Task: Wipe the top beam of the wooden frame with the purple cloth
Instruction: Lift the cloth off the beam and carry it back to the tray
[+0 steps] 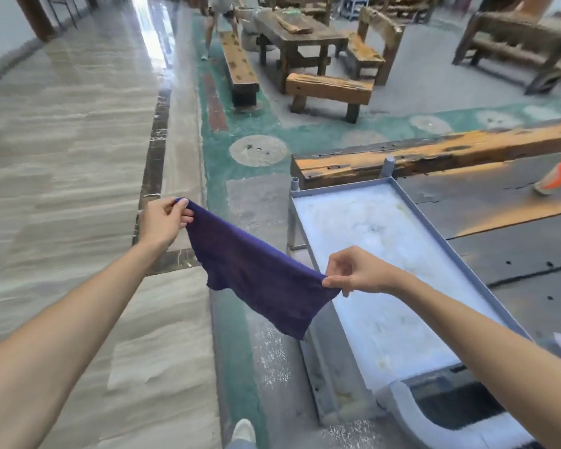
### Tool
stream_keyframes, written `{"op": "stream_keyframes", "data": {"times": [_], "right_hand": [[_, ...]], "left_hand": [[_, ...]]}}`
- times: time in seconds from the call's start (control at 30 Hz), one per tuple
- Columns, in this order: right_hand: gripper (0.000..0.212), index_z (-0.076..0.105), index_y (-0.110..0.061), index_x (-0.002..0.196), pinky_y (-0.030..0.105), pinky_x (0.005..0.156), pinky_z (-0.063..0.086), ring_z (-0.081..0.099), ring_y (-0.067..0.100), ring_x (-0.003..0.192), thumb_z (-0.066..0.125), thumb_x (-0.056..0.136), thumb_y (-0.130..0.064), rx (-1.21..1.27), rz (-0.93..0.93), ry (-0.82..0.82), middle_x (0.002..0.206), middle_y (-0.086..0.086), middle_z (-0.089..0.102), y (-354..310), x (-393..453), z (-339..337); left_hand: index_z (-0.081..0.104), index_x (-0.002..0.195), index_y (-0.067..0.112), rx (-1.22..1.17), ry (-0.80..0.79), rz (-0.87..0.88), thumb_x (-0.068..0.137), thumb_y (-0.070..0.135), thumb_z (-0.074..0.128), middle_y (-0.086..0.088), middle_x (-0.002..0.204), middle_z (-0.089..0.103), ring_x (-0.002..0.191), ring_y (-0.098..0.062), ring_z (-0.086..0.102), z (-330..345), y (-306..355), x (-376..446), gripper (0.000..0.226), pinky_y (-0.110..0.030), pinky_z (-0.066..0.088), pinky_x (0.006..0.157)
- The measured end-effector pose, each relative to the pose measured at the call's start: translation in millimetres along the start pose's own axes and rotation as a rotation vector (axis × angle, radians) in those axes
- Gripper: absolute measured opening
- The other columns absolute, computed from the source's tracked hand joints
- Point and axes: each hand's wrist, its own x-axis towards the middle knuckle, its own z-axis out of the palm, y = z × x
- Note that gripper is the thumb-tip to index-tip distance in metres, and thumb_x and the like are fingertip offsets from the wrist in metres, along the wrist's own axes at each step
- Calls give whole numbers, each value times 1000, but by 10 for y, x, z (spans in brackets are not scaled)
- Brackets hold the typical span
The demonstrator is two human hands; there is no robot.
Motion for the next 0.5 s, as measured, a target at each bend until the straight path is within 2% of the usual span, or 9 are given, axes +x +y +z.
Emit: {"op": "stream_keyframes", "data": {"times": [0.13, 0.27, 0.37, 0.5], "right_hand": [[18, 68, -10, 75, 25, 56, 49, 64, 18, 56, 83, 85, -15, 102, 103, 49, 63, 2, 71, 4, -100, -53], [24, 63, -13, 70, 25, 57, 50, 62, 17, 57, 82, 85, -10, 214, 184, 146, 63, 1, 69, 68, -277, -43], [29, 59, -12, 67, 29, 58, 51, 58, 25, 64, 80, 85, -4, 282, 257, 196, 67, 9, 65, 141, -430, -72], [32, 55, -16, 63, 26, 59, 47, 53, 23, 59, 78, 83, -7, 369, 335, 254, 60, 5, 60, 306, -654, -133]], "left_hand": [[63, 82, 21, 11, -123, 60, 104, 17, 54, -8, 76, 68, 58, -6, 68, 368, 134, 432, 24, -21, 56, 61], [60, 80, 21, 31, -248, 150, 103, 17, 54, -8, 72, 68, 52, -2, 66, 858, 300, 750, 25, -18, 56, 56], [63, 85, 15, 33, -349, 196, 103, 18, 55, -13, 75, 69, 58, -10, 69, 1261, 412, 887, 20, -23, 59, 61], [65, 91, 12, 73, -475, 278, 102, 19, 55, -16, 77, 70, 64, -21, 70, 1816, 520, 1031, 16, -35, 61, 69]]}}
